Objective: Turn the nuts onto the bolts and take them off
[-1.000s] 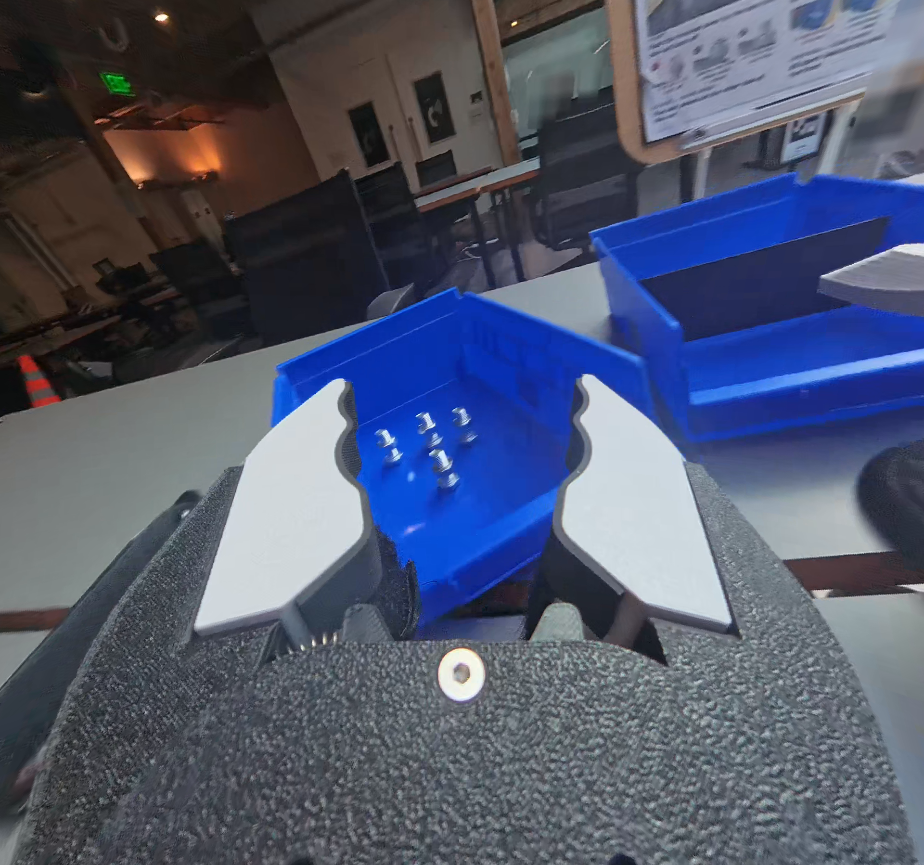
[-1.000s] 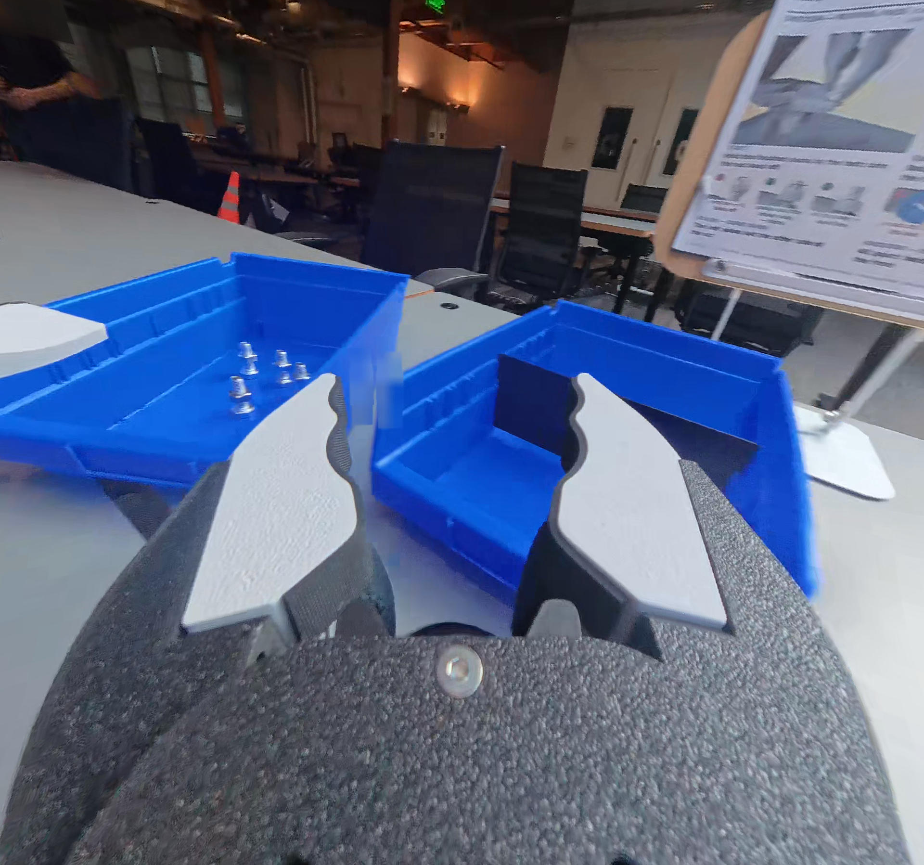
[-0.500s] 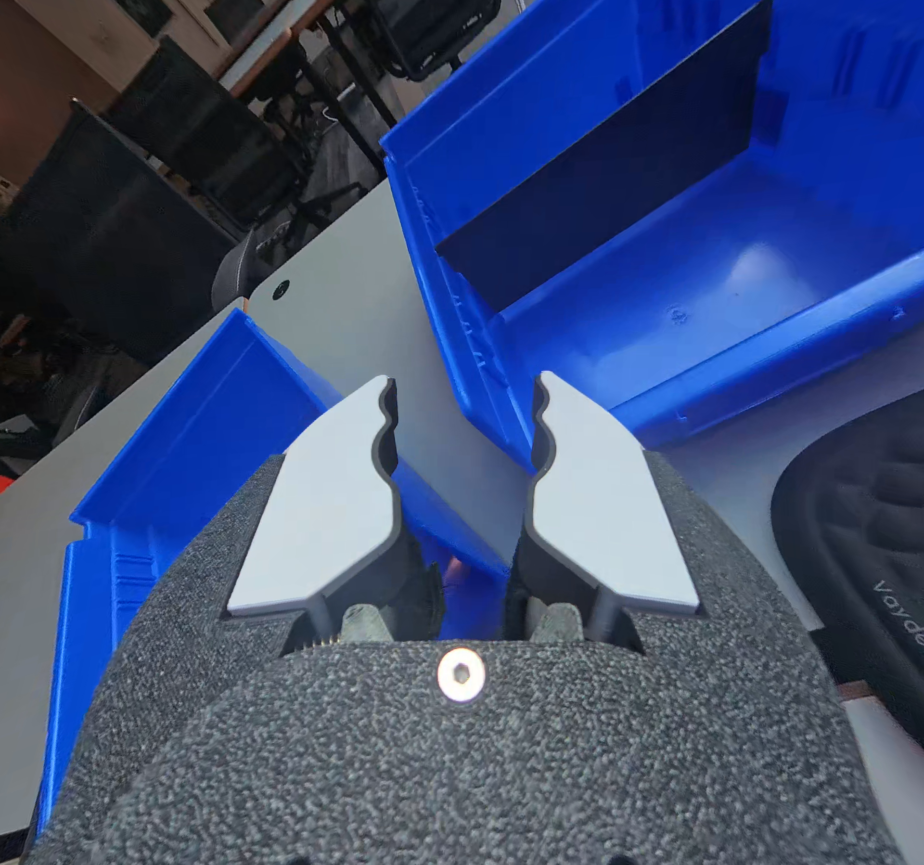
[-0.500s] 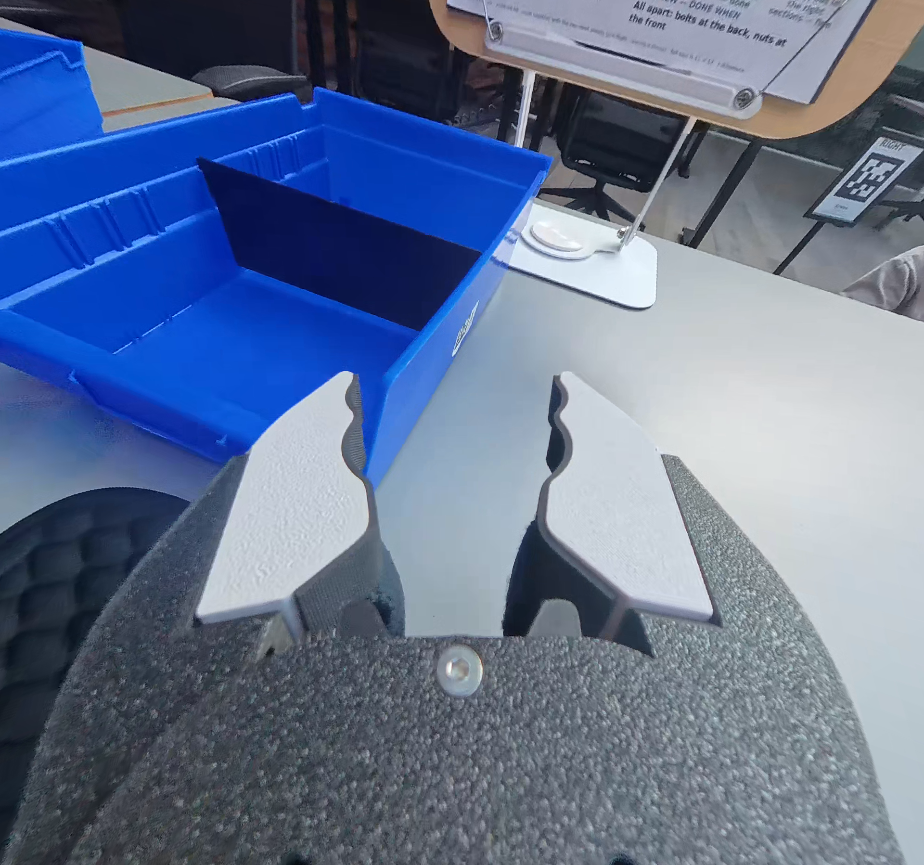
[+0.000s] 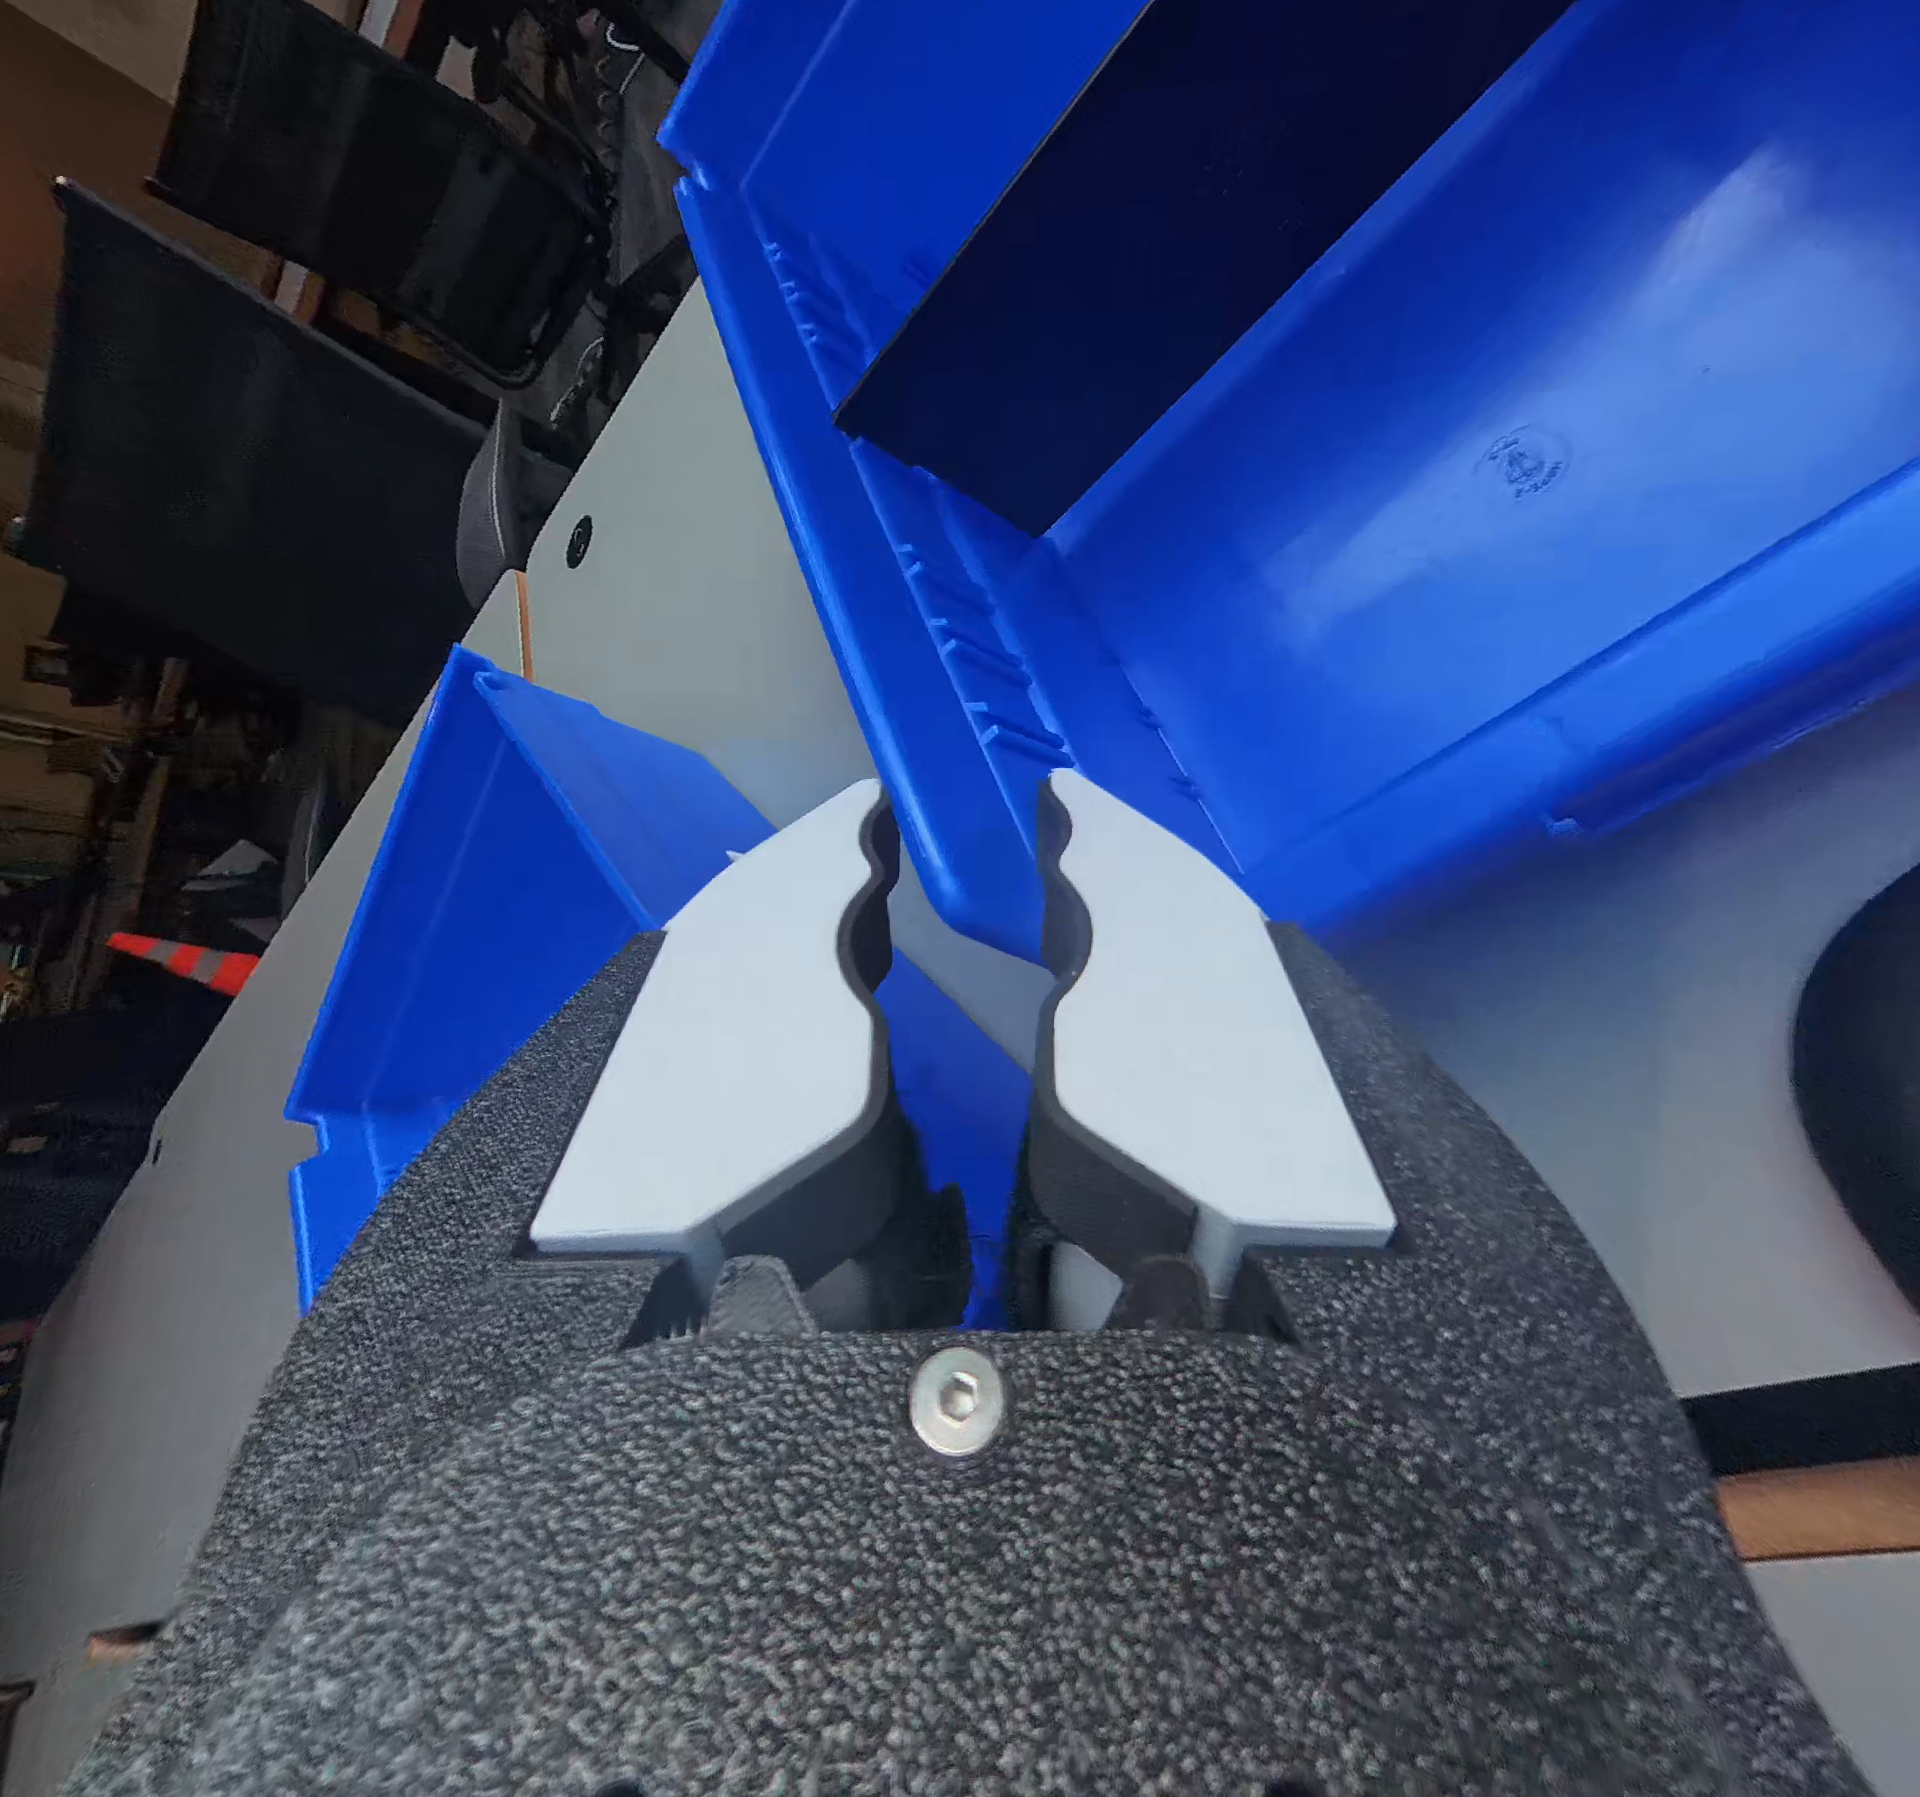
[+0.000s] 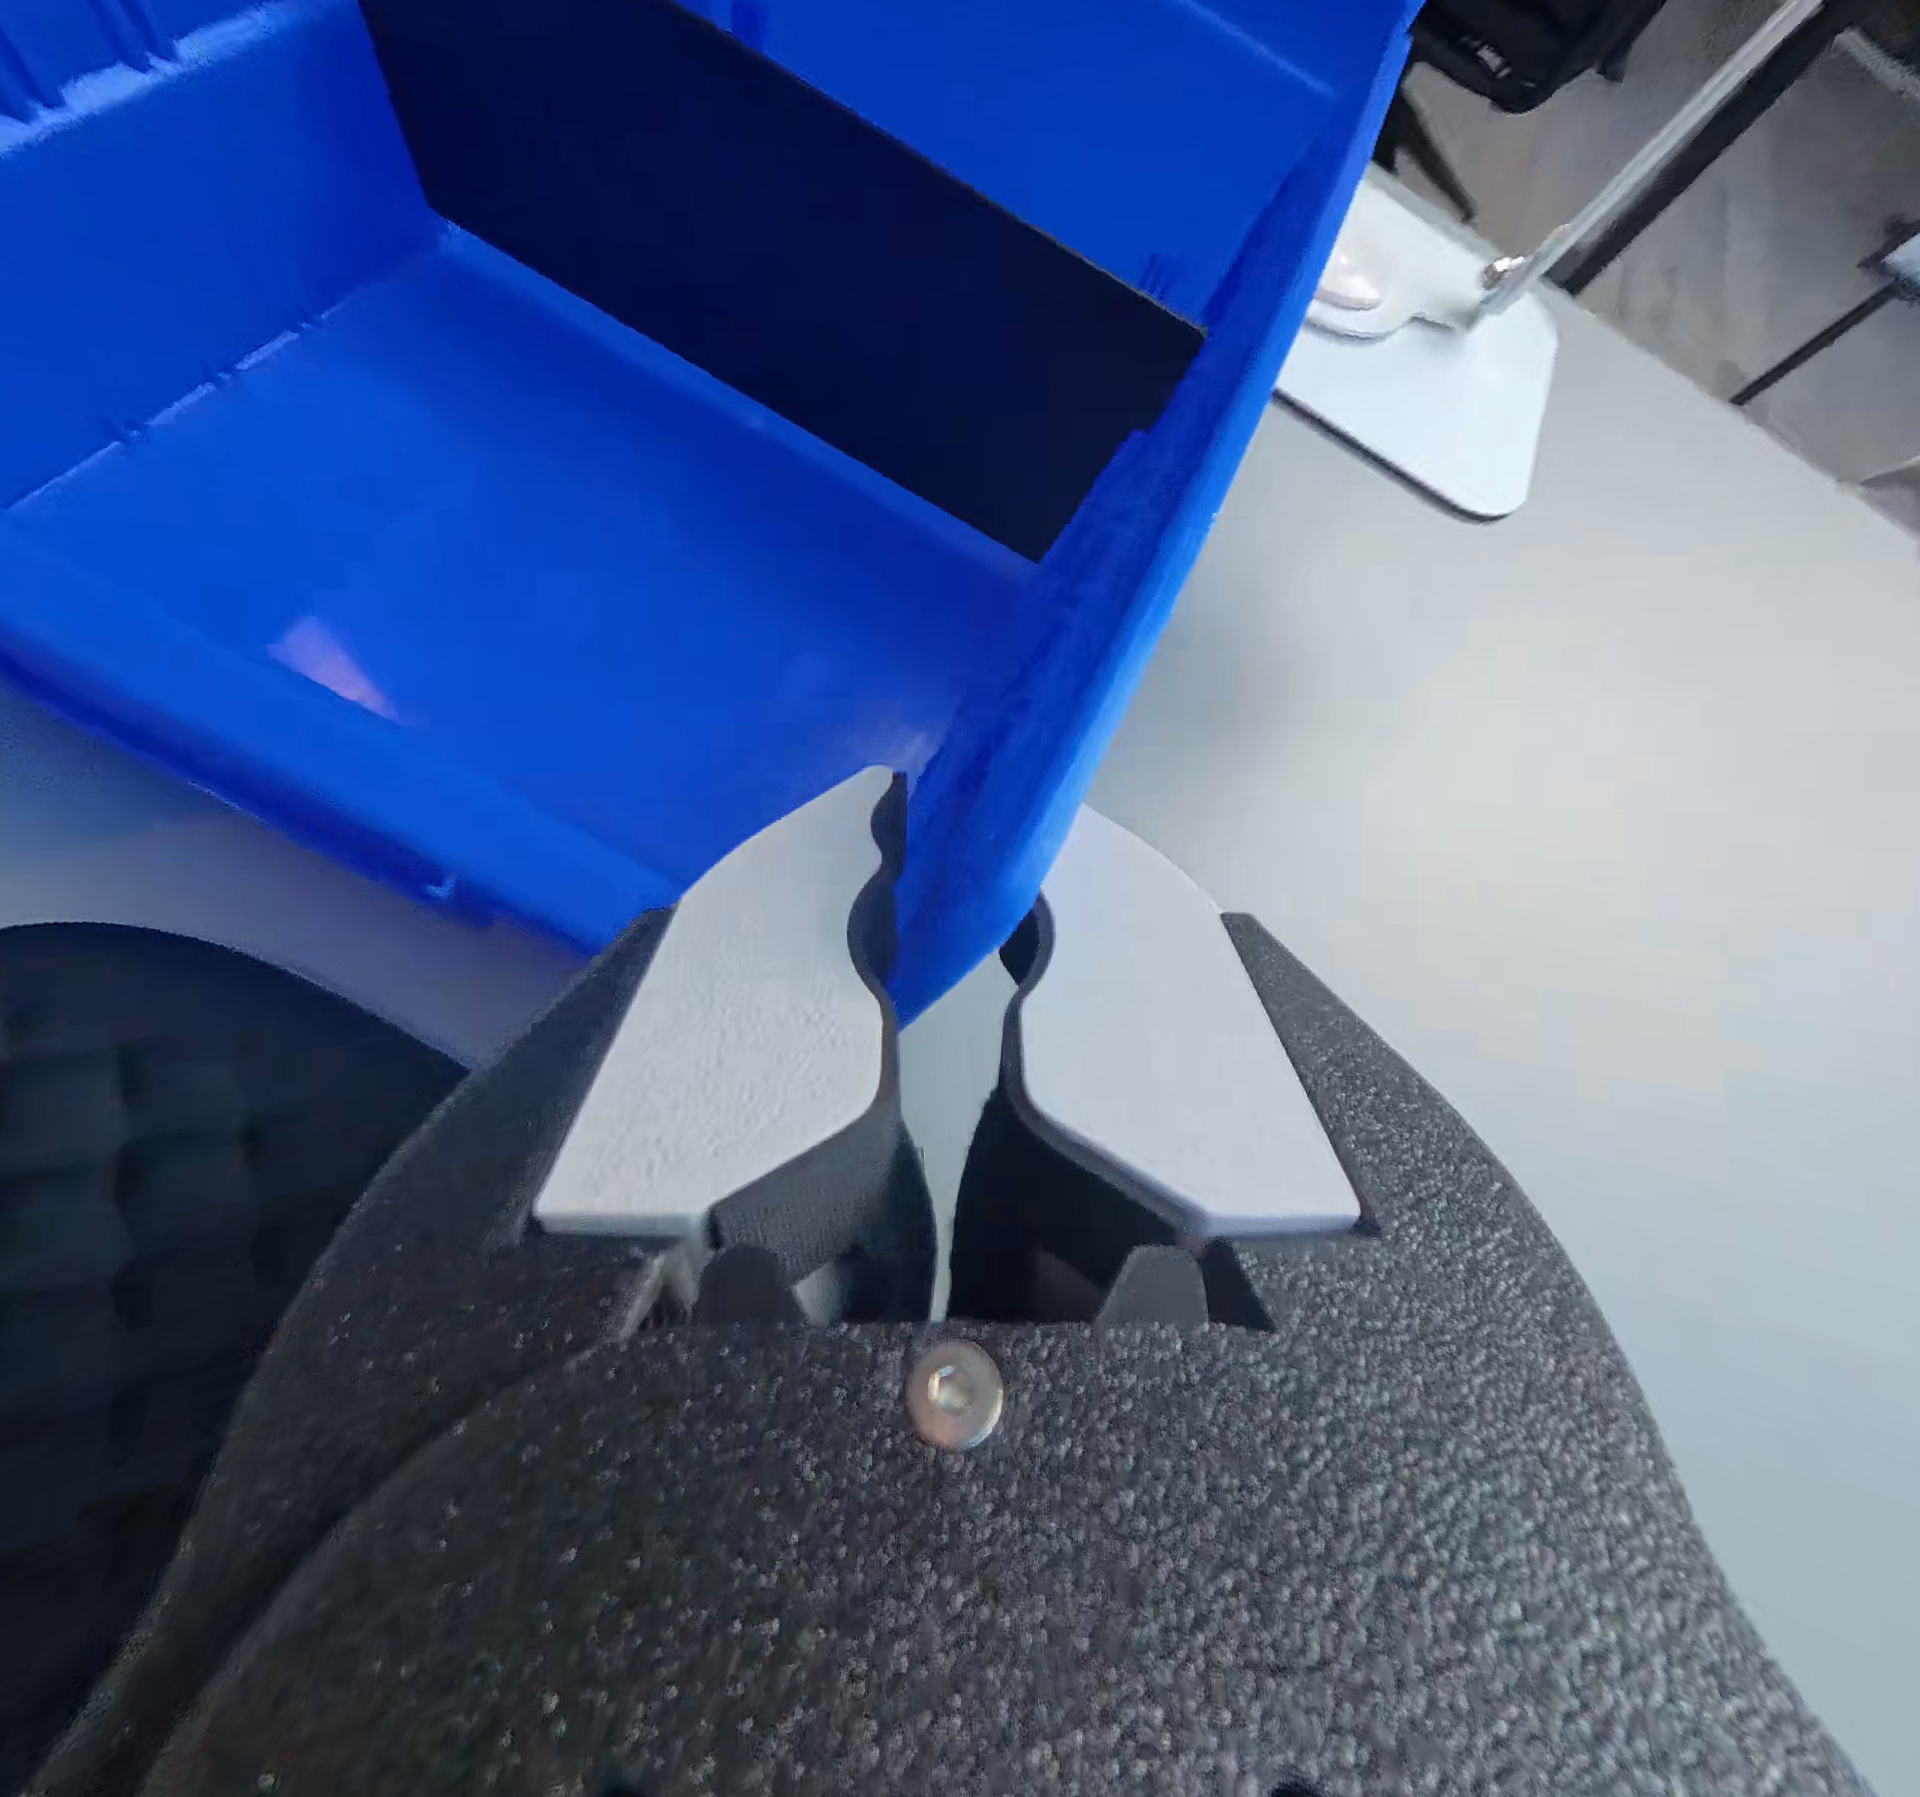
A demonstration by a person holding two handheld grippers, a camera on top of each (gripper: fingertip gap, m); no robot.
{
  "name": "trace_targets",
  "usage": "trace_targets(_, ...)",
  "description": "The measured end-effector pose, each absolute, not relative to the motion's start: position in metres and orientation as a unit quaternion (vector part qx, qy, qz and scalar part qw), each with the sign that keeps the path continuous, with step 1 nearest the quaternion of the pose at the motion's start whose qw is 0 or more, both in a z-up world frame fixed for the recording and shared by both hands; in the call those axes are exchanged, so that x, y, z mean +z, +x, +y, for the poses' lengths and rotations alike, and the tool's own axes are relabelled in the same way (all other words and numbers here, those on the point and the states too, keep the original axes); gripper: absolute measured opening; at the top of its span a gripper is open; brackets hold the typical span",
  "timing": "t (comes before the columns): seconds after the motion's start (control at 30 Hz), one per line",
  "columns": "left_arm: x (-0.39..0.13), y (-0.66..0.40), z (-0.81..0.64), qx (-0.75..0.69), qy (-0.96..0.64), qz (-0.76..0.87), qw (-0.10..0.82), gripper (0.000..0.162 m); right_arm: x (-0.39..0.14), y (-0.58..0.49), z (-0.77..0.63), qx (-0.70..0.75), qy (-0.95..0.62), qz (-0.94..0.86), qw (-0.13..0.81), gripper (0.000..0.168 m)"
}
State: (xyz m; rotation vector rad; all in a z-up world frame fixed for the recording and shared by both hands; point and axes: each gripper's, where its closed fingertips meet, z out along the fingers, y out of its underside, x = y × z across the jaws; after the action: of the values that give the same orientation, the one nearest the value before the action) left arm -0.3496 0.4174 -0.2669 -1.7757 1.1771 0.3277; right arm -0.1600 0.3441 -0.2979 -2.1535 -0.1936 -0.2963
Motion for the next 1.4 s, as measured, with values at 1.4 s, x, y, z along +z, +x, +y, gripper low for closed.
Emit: trace_targets(1.4, -0.209, 0.004, 0.255, -0.099, -0.512, 0.556, 0.647, 0.013, -0.253, 0.145, 0.111, -0.379, -0.792, 0.062, 0.474, 0.010)
